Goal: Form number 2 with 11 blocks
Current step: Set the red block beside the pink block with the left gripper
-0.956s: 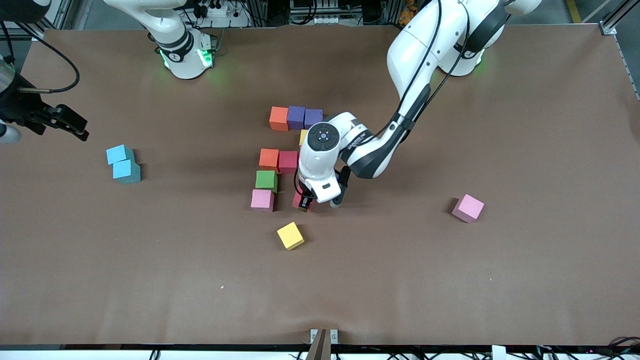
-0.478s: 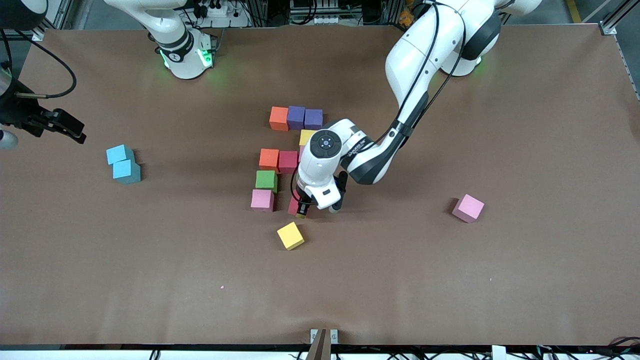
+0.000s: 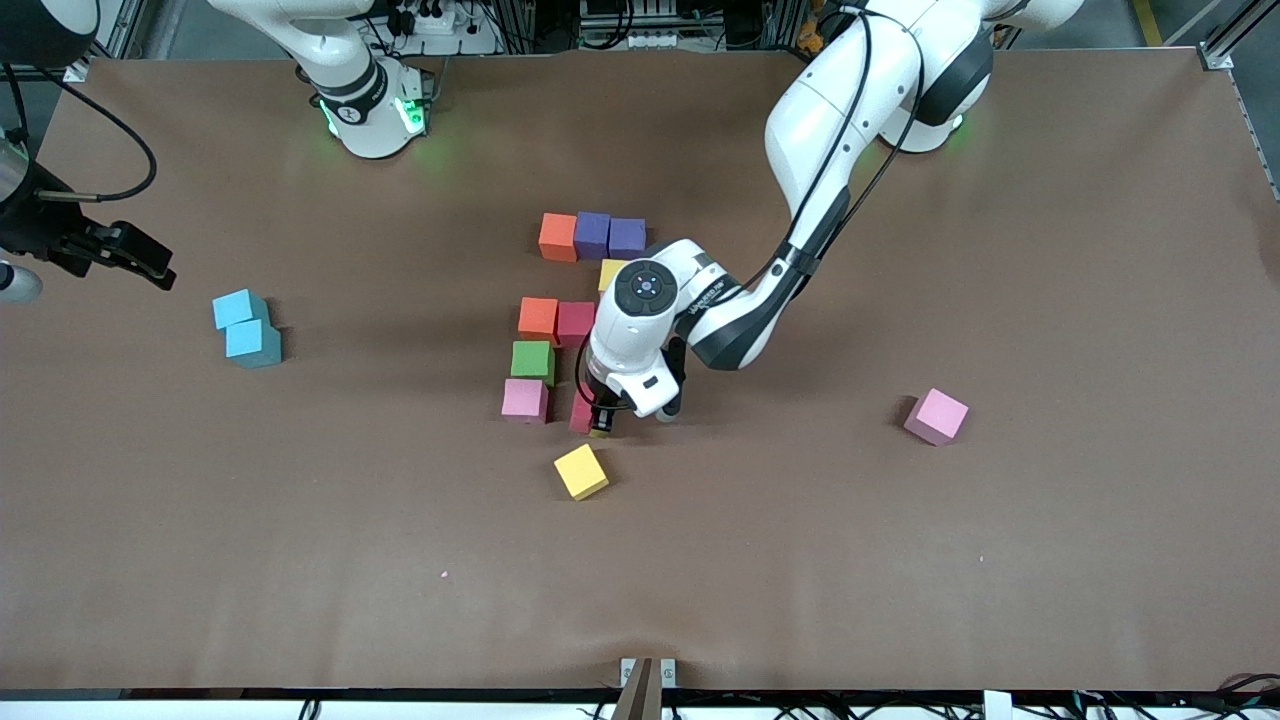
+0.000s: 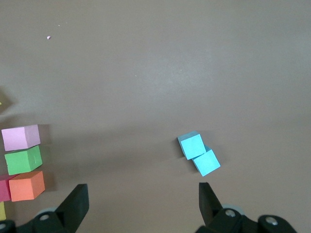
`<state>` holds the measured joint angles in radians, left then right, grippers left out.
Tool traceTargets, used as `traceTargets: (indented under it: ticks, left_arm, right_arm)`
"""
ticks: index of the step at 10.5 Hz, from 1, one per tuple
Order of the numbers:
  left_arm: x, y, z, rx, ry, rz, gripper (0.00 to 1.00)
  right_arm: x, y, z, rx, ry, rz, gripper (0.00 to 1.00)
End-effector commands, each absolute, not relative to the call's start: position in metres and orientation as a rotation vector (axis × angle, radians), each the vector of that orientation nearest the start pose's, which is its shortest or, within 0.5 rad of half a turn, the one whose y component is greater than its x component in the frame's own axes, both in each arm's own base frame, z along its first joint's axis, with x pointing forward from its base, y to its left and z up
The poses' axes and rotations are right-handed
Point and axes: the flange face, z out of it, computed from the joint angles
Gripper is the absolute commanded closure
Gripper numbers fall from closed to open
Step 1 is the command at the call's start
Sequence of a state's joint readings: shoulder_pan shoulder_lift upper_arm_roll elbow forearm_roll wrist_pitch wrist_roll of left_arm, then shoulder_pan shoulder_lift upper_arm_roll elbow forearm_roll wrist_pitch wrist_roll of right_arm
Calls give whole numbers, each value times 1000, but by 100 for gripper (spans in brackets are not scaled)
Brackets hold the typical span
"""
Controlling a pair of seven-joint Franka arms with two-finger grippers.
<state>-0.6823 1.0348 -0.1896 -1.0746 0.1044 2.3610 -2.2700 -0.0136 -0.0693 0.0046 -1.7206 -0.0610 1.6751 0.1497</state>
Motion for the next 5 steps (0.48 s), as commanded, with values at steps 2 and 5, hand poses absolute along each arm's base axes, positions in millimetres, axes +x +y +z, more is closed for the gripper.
traceTargets:
  ticks: [2, 5]
  left_arm:
    - [549, -586, 215, -2539, -2281, 134, 100]
    - [539, -592, 200, -2515, -2277, 143, 100]
  right_arm:
    - [541, -9, 603, -3180, 229, -32, 0]
    - [541, -11, 603, -3180, 231, -32, 0]
